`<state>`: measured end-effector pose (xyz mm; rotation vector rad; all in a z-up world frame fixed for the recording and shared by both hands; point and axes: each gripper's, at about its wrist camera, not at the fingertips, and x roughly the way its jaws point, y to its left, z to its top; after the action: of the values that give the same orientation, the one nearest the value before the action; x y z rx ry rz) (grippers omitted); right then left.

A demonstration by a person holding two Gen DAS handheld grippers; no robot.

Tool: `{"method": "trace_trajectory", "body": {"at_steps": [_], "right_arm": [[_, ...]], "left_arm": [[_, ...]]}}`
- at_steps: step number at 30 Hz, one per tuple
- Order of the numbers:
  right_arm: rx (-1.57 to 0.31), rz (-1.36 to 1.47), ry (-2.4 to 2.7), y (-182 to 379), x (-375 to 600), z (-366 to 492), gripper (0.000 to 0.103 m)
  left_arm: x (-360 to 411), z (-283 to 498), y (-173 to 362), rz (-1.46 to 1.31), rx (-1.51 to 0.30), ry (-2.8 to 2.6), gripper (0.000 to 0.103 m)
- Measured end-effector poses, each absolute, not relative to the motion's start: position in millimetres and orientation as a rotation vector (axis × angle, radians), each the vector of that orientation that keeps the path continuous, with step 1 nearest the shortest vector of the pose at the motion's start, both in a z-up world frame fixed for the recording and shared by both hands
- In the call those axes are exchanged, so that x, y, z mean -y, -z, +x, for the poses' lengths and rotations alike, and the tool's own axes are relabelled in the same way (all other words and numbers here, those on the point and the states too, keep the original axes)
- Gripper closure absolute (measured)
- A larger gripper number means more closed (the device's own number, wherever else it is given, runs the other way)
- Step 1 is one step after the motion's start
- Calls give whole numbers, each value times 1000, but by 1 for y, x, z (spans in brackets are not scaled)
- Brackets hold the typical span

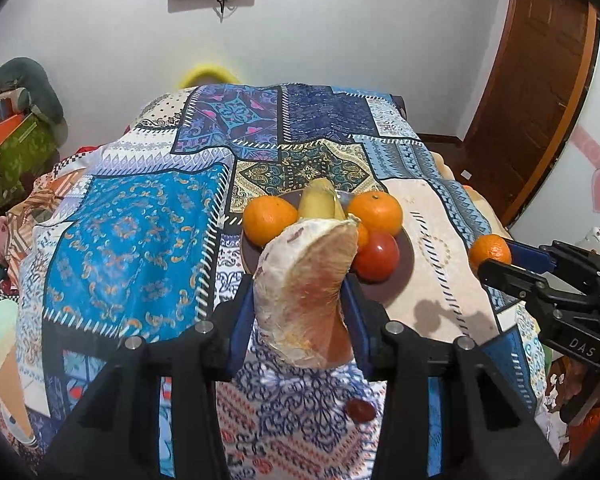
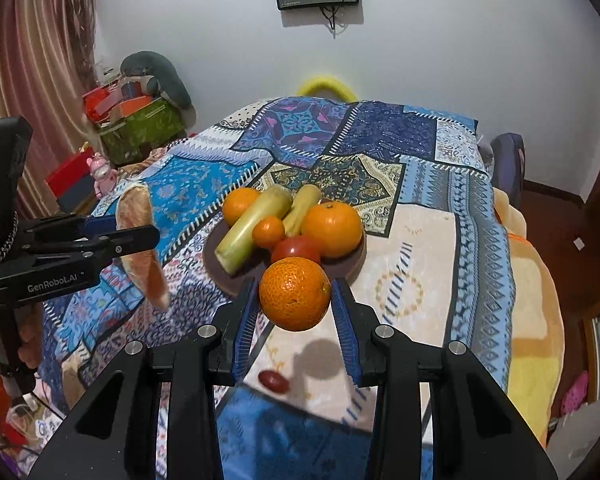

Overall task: Organize fruits
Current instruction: 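Carry the orange to the plate with the right tool while the left tool brings the pomelo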

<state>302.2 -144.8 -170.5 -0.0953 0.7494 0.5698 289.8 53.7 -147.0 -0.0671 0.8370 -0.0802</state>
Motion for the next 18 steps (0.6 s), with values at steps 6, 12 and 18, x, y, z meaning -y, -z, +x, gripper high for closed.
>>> {"method": "trace_trajectory", "body": {"at_steps": [6,12,18], "right_arm": [[-748,-109,-568,179,139,321,69],[-772,-101,-556,193,139,342,69],[-791,-92,-552,205,137,360,69]], "left_arm": [[-60,311,156,-54,-840,64,61],[-71,332,166,-53,-853,39,61],[-75,351,174,-44,-855,21,61]]}}
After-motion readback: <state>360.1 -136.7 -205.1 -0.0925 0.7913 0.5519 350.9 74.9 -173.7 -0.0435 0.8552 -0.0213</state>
